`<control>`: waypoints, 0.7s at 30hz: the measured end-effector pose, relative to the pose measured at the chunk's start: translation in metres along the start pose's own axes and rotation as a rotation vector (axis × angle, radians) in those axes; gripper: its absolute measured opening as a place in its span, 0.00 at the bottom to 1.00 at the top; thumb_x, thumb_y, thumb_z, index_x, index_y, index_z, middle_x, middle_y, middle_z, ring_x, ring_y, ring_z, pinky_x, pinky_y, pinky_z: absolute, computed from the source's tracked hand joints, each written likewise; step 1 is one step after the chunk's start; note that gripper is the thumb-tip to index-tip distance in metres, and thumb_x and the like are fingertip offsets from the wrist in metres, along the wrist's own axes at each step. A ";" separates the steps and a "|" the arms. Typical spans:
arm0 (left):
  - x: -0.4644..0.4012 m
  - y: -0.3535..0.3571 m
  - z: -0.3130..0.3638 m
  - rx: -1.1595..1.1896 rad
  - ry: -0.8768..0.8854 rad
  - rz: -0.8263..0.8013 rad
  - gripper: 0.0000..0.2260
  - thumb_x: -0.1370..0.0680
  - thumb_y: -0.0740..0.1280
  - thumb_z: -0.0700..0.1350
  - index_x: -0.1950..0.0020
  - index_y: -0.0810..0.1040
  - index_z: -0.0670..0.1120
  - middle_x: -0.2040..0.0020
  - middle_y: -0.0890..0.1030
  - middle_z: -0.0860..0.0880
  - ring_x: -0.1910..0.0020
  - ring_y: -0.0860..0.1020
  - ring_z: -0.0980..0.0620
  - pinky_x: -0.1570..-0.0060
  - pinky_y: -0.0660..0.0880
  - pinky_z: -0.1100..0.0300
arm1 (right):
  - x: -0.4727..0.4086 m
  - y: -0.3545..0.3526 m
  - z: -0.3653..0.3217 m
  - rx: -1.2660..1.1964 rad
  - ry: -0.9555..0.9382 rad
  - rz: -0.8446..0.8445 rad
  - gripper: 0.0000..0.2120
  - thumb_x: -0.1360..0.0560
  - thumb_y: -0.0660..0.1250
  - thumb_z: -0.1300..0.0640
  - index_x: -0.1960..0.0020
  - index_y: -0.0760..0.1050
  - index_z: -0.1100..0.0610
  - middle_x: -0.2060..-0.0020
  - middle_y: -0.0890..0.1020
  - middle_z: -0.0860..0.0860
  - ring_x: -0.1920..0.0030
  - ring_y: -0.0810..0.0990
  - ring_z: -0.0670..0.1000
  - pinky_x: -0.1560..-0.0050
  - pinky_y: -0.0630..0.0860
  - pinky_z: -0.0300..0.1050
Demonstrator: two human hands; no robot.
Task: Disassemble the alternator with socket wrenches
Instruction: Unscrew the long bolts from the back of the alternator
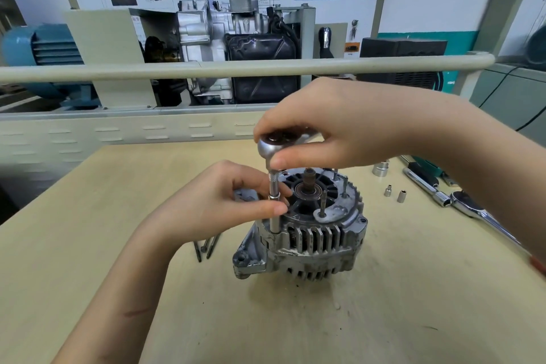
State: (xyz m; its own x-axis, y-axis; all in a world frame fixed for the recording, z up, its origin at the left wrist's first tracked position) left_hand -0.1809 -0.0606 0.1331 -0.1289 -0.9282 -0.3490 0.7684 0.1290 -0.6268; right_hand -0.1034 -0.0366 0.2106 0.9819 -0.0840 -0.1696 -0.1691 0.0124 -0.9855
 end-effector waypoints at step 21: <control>-0.001 0.001 -0.005 0.017 -0.050 -0.038 0.15 0.32 0.72 0.55 0.59 0.83 0.43 0.58 0.84 0.52 0.57 0.81 0.57 0.56 0.76 0.64 | 0.002 -0.002 -0.003 -0.039 -0.029 -0.004 0.11 0.24 0.64 0.51 0.46 0.77 0.56 0.59 0.78 0.41 0.59 0.74 0.40 0.54 0.69 0.31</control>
State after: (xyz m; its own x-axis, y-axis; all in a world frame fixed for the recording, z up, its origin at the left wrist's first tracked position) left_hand -0.1831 -0.0580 0.1291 -0.1276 -0.9486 -0.2897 0.7741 0.0874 -0.6270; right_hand -0.1017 -0.0396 0.2121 0.9846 -0.0551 -0.1661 -0.1677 -0.0271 -0.9855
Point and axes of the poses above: each hand's wrist, its own x-axis away from the middle knuckle, its own y-axis out of the palm, z = x × y, the point moved 7 cm from there along -x, towards the middle knuckle
